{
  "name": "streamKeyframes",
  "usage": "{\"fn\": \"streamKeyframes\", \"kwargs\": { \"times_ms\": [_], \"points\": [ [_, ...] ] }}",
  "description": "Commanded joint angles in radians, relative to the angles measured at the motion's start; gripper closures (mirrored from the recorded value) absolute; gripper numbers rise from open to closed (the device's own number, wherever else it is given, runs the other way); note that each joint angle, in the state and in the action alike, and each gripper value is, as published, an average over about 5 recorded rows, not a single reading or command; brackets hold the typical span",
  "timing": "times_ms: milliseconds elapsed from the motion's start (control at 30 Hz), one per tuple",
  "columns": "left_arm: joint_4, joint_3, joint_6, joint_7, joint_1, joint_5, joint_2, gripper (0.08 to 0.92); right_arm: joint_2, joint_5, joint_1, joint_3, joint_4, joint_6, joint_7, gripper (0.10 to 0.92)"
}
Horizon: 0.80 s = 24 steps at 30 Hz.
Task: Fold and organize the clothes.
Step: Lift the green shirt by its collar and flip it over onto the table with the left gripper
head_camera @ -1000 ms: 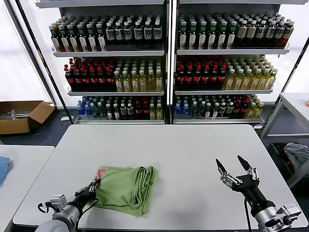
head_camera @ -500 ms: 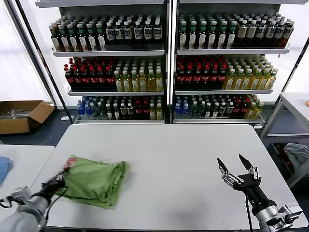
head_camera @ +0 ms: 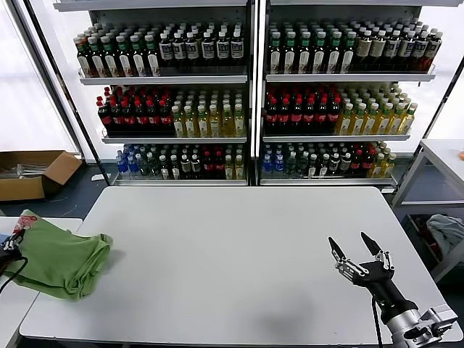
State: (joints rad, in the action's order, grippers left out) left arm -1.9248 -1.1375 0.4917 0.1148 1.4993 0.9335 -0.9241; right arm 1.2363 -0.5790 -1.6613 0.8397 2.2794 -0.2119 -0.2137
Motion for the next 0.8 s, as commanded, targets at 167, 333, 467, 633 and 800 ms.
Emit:
{"fn": "streamKeyframes", "kwargs": {
  "times_ms": [167, 333, 467, 633, 800],
  "points": [
    [-0.333, 0.185, 0.050, 0.139, 0.037, -0.022, -0.119, 0.885, 0.008, -0.011, -0.053, 0.040, 0.001, 0.020, -0.007, 0.203],
    [-0.475, 0.451, 0.078, 0.273, -0.001, 0.016, -0.115, 0.885, 0.011, -0.008, -0.052, 0.034, 0.007, 0.016, -0.004, 0.203],
    [-0.498, 0.713, 0.085, 0.368, -0.070, 0.072, -0.088, 0.885, 0.012, 0.003, -0.048, 0.019, 0.015, 0.009, 0.001, 0.203],
    [-0.346, 0.979, 0.085, 0.439, -0.210, 0.106, -0.120, 0.885, 0.013, 0.008, -0.057, 0.025, 0.027, 0.004, 0.003, 0.203],
    [-0.093, 1.094, 0.084, 0.426, -0.323, 0.078, -0.231, 0.885, 0.018, 0.008, -0.076, 0.046, 0.037, 0.003, 0.003, 0.203]
  ]
}}
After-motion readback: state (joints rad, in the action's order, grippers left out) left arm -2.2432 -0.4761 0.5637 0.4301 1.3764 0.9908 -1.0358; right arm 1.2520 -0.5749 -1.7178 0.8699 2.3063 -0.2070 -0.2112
